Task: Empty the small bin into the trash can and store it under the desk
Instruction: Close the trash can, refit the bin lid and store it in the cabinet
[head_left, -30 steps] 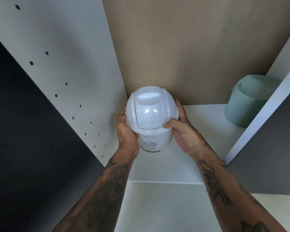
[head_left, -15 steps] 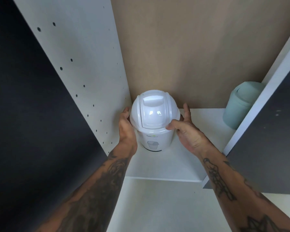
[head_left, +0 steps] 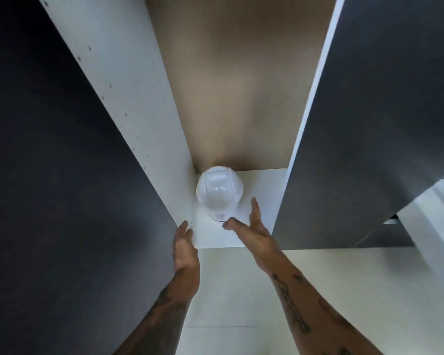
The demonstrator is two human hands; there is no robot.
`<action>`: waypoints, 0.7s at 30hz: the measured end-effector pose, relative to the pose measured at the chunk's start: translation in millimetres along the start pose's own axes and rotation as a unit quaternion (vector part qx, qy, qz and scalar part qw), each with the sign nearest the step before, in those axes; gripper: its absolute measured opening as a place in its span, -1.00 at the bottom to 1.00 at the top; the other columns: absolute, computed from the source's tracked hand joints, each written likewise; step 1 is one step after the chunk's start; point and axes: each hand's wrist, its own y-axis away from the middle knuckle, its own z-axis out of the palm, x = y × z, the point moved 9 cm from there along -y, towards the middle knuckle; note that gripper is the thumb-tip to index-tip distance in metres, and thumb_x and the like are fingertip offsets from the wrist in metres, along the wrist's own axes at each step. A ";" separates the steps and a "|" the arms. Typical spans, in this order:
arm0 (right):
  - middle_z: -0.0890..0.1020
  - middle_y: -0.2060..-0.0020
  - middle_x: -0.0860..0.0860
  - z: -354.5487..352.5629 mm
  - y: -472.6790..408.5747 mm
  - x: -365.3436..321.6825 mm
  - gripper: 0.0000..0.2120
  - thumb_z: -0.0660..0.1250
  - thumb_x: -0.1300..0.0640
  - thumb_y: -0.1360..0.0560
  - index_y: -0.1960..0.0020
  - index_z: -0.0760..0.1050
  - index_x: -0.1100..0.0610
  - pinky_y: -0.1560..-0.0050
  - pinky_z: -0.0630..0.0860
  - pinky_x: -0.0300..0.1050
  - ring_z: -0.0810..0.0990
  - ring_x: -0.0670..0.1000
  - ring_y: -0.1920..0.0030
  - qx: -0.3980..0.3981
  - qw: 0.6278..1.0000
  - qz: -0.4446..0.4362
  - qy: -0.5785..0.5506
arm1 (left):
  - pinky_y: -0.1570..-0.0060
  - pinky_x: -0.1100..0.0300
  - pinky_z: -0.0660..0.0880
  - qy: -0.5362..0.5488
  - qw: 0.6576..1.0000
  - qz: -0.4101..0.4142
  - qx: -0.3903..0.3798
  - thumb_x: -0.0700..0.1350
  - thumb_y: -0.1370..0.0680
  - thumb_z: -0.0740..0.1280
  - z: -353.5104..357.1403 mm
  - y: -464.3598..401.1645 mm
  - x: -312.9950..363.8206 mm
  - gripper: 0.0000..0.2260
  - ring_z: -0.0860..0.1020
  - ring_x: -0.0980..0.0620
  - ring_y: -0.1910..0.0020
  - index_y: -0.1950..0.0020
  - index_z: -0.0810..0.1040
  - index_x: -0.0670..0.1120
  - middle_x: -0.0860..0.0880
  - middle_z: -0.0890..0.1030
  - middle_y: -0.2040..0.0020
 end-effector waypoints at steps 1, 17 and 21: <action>0.21 -0.52 -0.01 0.4 26.5 -11.2 -0.09 0.40 -0.08 -0.48 -0.54 -0.21 -0.29 -0.25 0.30 -0.04 0.35 0.01 -0.29 0.000 1.000 0.010 0.000 | -0.57 -0.09 0.17 0.000 1.000 -0.013 0.001 0.03 -0.69 0.13 -1.9 27.7 6.4 -0.56 0.30 -0.14 -0.58 -0.55 0.39 -0.05 -0.10 0.38 -0.58; 0.56 -0.25 -0.01 -33.0 370.5 -370.1 -0.65 0.32 0.17 -0.52 -0.29 0.53 0.04 -0.14 0.51 -0.21 0.58 -0.06 -0.09 0.115 0.950 -0.206 0.203 | 0.04 0.11 0.64 -0.246 0.854 0.453 -0.066 -0.17 -0.59 0.30 -26.4 449.3 373.1 -0.80 0.67 0.12 0.05 -0.08 0.70 0.02 0.13 0.71 0.03; 0.51 -0.12 0.08 -35.3 397.5 -431.4 -0.74 0.35 0.16 -0.48 -0.16 0.61 0.12 -0.06 0.54 0.00 0.49 0.09 -0.12 0.247 0.827 -0.335 0.378 | -0.05 -0.01 0.45 -0.360 0.717 0.574 0.161 -0.15 -0.51 0.31 -108.7 472.1 428.9 -0.71 0.54 -0.13 -0.05 -0.18 0.68 -0.15 -0.10 0.60 -0.08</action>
